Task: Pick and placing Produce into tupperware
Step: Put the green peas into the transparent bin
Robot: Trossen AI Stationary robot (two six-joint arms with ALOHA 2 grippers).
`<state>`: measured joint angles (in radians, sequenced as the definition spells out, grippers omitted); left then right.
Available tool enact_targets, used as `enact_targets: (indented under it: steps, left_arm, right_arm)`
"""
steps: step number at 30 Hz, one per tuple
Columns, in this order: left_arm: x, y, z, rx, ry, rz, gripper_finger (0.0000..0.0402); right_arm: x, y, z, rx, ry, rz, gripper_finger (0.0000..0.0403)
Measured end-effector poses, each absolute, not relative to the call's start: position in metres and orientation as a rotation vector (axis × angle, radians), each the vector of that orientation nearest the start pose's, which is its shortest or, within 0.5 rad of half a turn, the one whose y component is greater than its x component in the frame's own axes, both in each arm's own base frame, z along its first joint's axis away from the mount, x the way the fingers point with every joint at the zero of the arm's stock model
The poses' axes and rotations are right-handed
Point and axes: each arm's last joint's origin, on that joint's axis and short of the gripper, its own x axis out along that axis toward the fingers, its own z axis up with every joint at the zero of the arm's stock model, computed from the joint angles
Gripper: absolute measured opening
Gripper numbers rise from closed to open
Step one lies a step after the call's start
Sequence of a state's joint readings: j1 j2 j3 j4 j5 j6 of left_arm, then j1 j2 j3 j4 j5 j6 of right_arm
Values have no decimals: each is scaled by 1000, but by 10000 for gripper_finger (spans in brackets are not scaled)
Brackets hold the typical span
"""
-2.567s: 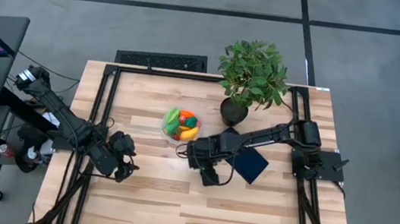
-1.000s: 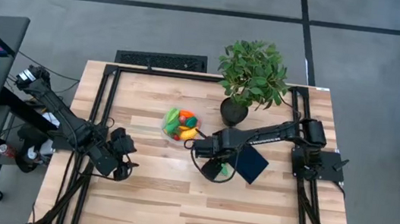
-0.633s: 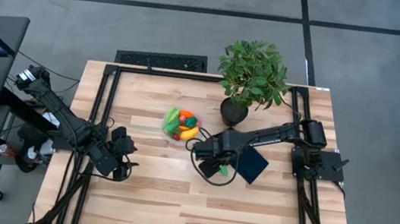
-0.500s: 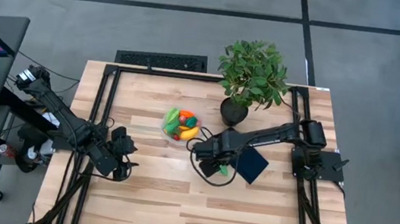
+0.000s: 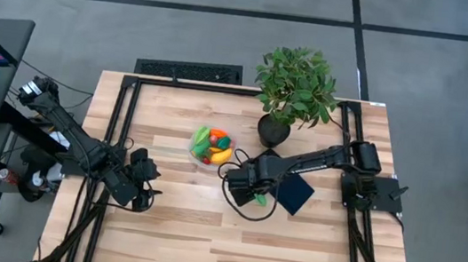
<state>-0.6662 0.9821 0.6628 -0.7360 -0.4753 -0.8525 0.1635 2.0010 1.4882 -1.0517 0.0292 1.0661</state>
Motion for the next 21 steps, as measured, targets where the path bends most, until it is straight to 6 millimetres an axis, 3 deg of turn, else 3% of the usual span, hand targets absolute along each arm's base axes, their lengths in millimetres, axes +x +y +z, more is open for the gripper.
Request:
enact_targets:
  steps: [5, 21]
  left_arm:
    - [143, -95, 222, -235, 872, 208, 265]
    - [142, -95, 222, -252, 873, 213, 265]
  right_arm:
    - [363, 61, 166, 707, 1451, -724, 216]
    - [366, 66, 165, 673, 1405, -696, 216]
